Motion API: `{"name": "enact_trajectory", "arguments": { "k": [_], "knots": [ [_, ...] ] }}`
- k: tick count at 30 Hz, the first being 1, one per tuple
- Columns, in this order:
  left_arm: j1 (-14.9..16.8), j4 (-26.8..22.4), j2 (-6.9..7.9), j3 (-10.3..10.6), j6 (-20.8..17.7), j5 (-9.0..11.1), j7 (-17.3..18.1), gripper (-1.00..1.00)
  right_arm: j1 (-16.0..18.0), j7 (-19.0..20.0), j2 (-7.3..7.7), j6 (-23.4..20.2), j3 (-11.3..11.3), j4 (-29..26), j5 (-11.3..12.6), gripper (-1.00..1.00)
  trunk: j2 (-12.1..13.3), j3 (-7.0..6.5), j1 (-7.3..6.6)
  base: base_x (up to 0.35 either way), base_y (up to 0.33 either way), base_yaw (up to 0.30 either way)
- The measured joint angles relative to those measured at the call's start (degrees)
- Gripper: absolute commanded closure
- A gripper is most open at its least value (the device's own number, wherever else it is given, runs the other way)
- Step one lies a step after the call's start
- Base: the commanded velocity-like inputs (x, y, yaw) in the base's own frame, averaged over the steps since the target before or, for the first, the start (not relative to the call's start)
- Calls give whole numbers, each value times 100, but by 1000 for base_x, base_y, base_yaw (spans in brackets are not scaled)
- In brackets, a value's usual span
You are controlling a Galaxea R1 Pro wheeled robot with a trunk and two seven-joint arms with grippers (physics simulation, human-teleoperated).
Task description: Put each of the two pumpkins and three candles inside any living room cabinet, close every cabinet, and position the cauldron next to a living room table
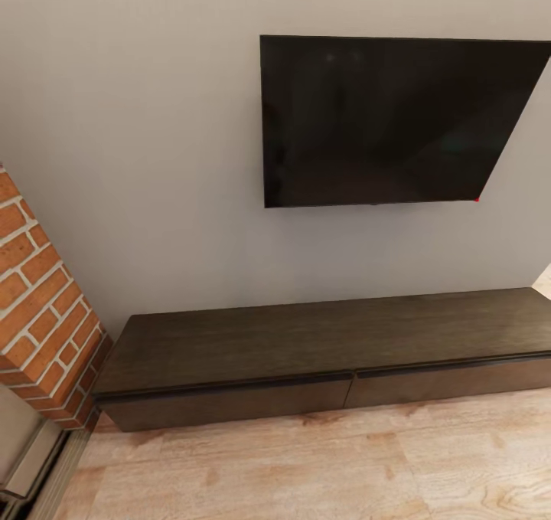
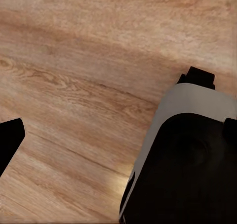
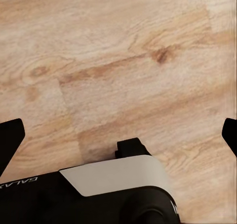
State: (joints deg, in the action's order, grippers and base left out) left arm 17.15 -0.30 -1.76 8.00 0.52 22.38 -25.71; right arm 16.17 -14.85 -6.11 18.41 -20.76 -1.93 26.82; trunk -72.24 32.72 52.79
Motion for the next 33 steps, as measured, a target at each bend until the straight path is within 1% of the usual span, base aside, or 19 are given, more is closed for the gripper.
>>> {"name": "enact_trajectory", "arguments": {
  "k": [2, 9, 11, 15, 22, 30, 33],
  "knots": [
    [-82, 6, 2, -4, 7, 2, -3, -100, -3, 0, 28, -20, -4, 10, -1, -100, 0, 0, 0, 0, 0, 0],
    [-273, 5, 41, -9, 29, 10, -4, -100, -23, 8, 47, -89, -9, 17, -9, -100, 0, 0, 0, 0, 0, 0],
    [-301, 4, 42, -10, 32, 10, -5, -100, -25, 24, 53, -247, -7, 23, -9, -100, 0, 0, 0, 0, 0, 0],
    [-321, 6, 31, -9, 35, 11, -5, -100, -31, 27, 56, -410, -11, 33, -7, -100, 0, 0, 0, 0, 0, 0],
    [-326, 5, 42, -9, 36, 12, -5, -100, -58, 27, 61, -457, -10, 46, -35, -100, 0, 0, 0, 0, 0, 0],
    [-327, 4, 39, -9, 36, 12, -5, -100, -261, 19, 69, -460, -6, 53, -47, -100, 0, 0, 0, 0, 0, 0],
    [-327, 6, 43, -9, 36, 12, -5, -100, -320, 18, 93, -459, -6, 53, -26, -100, 0, 0, 0, 0, 0, 0]
  ]
}}
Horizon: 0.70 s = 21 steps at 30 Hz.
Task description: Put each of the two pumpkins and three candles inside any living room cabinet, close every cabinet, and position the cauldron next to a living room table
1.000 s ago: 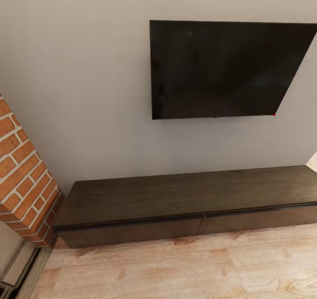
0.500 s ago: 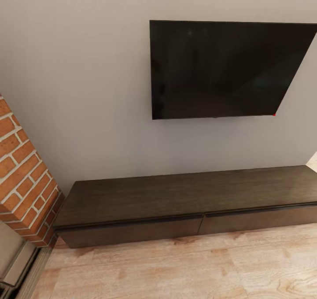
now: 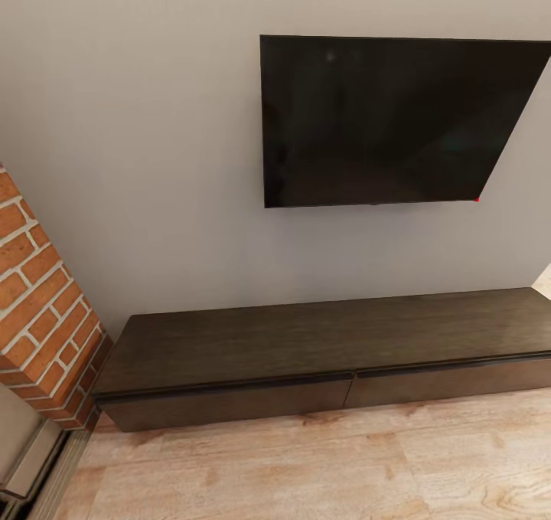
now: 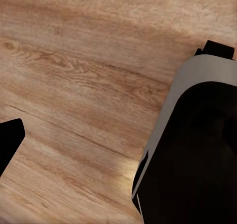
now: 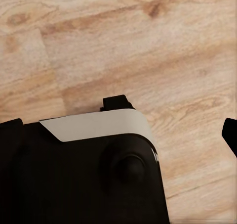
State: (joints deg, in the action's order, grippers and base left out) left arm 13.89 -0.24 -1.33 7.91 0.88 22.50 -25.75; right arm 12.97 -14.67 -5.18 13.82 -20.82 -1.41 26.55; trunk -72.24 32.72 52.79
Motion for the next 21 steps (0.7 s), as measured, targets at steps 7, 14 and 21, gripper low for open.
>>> {"name": "enact_trajectory", "arguments": {
  "k": [7, 14, 21],
  "knots": [
    [0, 0, 1, 0, 0, 0, 0, -100, -21, -12, 13, -13, -1, 0, 23, -100, 0, 0, 0, 0, 0, 0],
    [0, -2, 1, 0, 0, 0, 0, -100, -29, -11, 38, -19, -6, 0, 26, -100, 0, 0, 0, 0, 0, 0],
    [0, 0, 1, 0, 0, 0, 0, -100, -31, -9, 76, -70, -10, 0, 17, -100, 0, 0, 0, 0, 0, 0]
  ]
}}
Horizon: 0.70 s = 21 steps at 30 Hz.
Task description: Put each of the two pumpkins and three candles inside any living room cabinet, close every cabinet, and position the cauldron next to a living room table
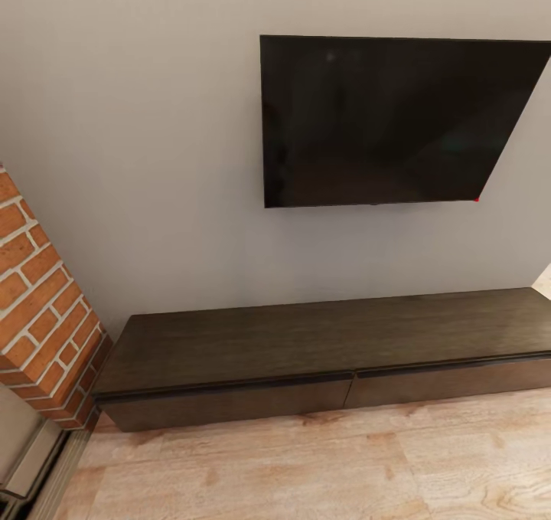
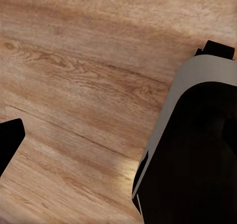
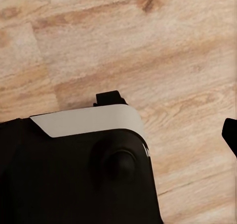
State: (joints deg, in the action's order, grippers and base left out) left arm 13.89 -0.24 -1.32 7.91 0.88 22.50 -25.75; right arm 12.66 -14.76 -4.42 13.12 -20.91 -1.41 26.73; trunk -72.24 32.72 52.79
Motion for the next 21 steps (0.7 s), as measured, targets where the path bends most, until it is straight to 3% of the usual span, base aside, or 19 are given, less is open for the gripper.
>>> {"name": "enact_trajectory", "arguments": {
  "k": [21],
  "knots": [
    [0, -1, 0, 0, 0, 0, 0, -100, -7, 8, 2, -208, -2, 0, -14, -100, 0, 0, 0, 0, 0, 0]
  ]
}}
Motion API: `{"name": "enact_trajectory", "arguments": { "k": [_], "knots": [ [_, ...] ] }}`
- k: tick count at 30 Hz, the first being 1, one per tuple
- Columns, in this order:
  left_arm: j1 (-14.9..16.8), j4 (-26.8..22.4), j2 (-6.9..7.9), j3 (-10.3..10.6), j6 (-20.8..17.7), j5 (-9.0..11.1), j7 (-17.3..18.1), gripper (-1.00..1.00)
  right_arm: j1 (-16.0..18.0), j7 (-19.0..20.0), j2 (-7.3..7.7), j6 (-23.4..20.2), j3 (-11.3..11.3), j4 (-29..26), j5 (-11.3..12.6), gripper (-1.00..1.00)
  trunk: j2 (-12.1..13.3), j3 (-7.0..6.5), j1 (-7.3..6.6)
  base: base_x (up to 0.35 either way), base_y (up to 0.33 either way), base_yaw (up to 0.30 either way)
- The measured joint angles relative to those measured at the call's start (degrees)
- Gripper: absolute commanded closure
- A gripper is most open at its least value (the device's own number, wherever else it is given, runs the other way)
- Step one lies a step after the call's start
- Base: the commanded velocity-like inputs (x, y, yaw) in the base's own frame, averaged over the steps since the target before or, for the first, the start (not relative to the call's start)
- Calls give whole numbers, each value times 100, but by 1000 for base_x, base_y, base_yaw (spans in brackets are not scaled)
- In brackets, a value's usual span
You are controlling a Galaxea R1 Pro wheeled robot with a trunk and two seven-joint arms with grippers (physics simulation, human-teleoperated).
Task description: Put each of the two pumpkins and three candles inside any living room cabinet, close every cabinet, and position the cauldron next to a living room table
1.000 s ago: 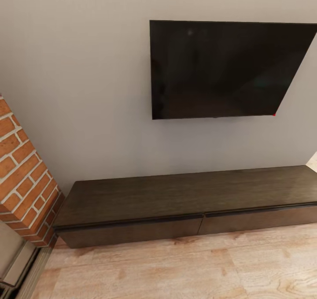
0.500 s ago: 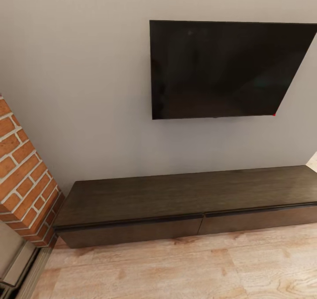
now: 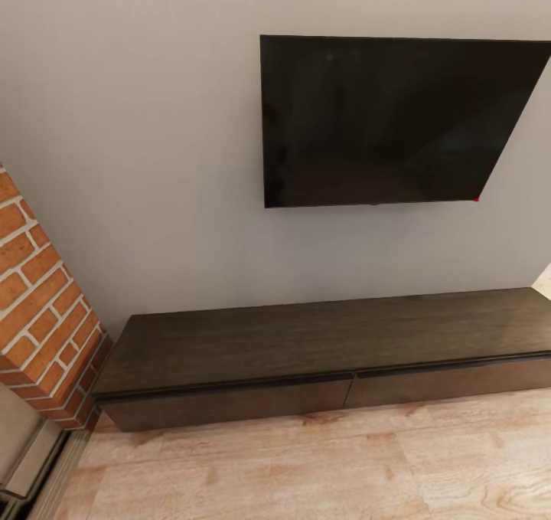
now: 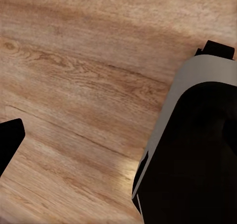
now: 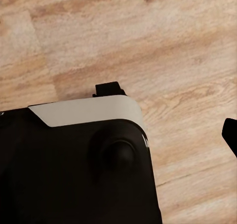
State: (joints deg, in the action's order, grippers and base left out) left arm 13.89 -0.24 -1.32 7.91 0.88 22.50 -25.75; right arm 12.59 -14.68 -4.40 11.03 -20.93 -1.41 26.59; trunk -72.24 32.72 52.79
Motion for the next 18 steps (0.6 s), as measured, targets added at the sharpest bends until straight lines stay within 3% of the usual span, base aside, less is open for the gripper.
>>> {"name": "enact_trajectory", "arguments": {
  "k": [18],
  "knots": [
    [0, 1, 0, 0, 0, 0, 0, -100, -158, 0, 0, -1, 0, 0, -13, -100, 0, 0, 0, 0, 0, 0]
  ]
}}
